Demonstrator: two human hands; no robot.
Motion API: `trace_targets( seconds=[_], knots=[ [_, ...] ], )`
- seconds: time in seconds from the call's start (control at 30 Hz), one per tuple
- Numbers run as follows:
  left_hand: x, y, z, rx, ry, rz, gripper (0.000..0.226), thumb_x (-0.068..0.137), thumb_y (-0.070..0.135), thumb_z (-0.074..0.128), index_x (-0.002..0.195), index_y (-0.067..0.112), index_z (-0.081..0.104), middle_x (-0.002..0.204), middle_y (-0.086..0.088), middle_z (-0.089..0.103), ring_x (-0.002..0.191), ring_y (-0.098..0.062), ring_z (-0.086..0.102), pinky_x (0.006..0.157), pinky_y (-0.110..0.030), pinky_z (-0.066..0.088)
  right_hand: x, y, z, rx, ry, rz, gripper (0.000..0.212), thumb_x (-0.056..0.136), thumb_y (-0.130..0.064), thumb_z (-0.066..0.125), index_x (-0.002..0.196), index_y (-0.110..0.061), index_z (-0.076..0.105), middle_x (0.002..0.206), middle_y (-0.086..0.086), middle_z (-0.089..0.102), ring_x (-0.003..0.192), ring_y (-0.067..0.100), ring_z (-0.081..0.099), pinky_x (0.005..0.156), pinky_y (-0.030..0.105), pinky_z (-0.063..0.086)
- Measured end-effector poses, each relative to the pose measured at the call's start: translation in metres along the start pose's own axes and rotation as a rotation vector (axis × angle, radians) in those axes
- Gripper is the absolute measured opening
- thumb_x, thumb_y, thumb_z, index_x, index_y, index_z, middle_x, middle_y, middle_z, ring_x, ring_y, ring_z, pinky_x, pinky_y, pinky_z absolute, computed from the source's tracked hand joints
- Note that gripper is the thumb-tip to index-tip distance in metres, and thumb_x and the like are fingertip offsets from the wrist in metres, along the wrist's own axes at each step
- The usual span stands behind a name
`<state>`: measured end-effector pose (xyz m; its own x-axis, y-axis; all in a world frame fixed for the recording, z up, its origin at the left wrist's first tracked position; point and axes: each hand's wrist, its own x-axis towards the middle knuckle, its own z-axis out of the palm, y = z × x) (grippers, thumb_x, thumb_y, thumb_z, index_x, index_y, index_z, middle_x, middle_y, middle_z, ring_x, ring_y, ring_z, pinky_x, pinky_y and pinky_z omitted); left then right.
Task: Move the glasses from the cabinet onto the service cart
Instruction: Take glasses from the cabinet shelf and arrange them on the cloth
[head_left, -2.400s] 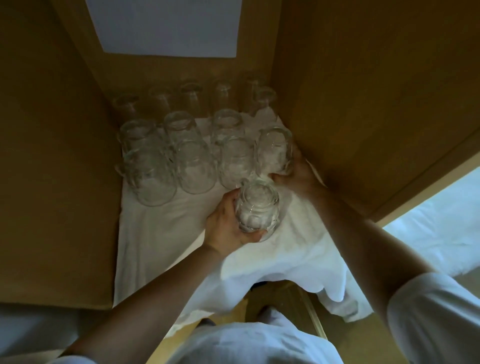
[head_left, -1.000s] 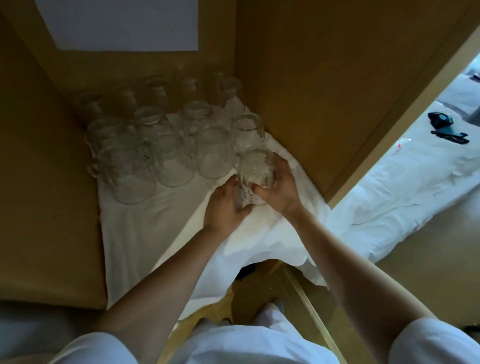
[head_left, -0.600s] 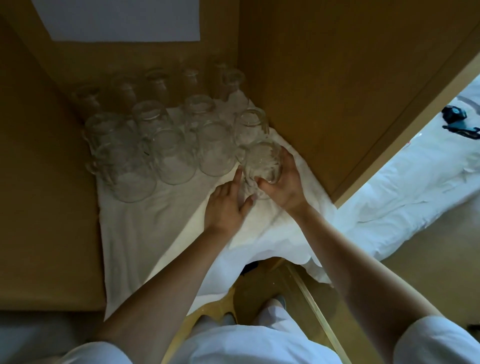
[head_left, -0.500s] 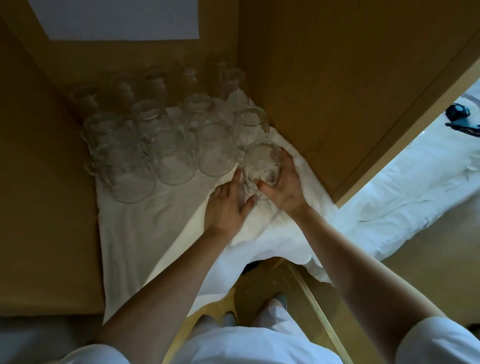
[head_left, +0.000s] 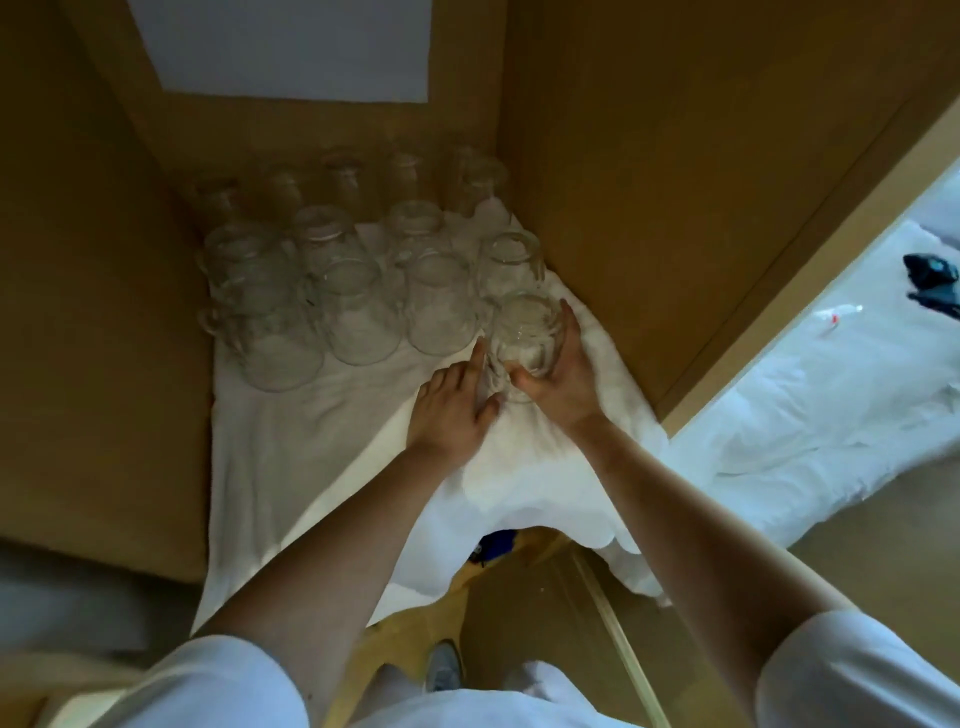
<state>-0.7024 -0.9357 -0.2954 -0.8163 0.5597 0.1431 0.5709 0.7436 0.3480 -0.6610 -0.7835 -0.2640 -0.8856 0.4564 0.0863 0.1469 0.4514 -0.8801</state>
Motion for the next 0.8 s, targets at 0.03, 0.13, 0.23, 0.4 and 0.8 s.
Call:
trace_targets(
  seconds=[0.03, 0.13, 0.23, 0.4, 0.8],
  knots=[
    [-0.002, -0.001, -0.001, 0.014, -0.031, 0.004, 0.076, 0.092, 0.058, 0.027, 0.153, 0.017, 0.005, 0.142, -0.009, 0.042, 0.127, -0.024, 0.04, 0.106, -0.031, 0.026, -0.001, -0.001, -0.001, -0.019, -0.012, 0.026, 0.119, 0.06, -0.059, 0.068, 0.152, -0.019, 0.005, 0.155, 0.001, 0.026, 0.141, 0.012, 0.027, 0.114, 0.026, 0.028],
    [-0.02, -0.002, -0.006, 0.073, -0.094, 0.017, 0.091, 0.077, 0.063, 0.002, 0.152, 0.013, 0.012, 0.152, -0.006, 0.031, 0.138, -0.021, 0.029, 0.114, -0.03, 0.015, -0.005, -0.002, -0.004, -0.113, -0.02, 0.102, 0.126, 0.064, -0.063, 0.072, 0.152, -0.013, -0.003, 0.156, 0.007, 0.023, 0.143, 0.021, 0.026, 0.115, 0.031, 0.027],
    [-0.056, -0.006, -0.011, 0.08, -0.068, -0.084, 0.089, 0.077, 0.062, -0.001, 0.151, 0.015, 0.018, 0.155, -0.003, 0.026, 0.143, -0.019, 0.023, 0.116, -0.033, 0.012, -0.02, -0.002, -0.013, -0.181, -0.084, 0.135, 0.127, 0.069, -0.06, 0.073, 0.151, -0.009, -0.009, 0.159, 0.009, 0.011, 0.146, 0.023, 0.016, 0.116, 0.031, 0.021],
    [-0.127, 0.008, -0.017, 0.084, -0.037, -0.244, 0.062, 0.097, 0.047, 0.026, 0.149, 0.014, 0.025, 0.157, -0.003, 0.022, 0.145, -0.021, 0.019, 0.118, -0.035, 0.009, -0.088, 0.008, -0.036, -0.174, -0.102, 0.029, 0.081, 0.088, -0.031, 0.064, 0.151, -0.019, 0.014, 0.154, 0.003, 0.025, 0.136, 0.02, 0.034, 0.103, 0.026, 0.034],
    [-0.311, 0.007, -0.026, -0.124, -0.312, -0.741, 0.042, 0.096, 0.027, 0.047, 0.137, 0.018, 0.044, 0.152, -0.007, 0.027, 0.135, -0.03, 0.033, 0.109, -0.038, 0.031, -0.215, 0.001, 0.021, -0.389, -0.811, -0.169, 0.034, 0.095, -0.021, 0.052, 0.129, -0.024, 0.052, 0.141, 0.0, 0.044, 0.116, 0.02, 0.054, 0.094, 0.025, 0.041]
  ],
)
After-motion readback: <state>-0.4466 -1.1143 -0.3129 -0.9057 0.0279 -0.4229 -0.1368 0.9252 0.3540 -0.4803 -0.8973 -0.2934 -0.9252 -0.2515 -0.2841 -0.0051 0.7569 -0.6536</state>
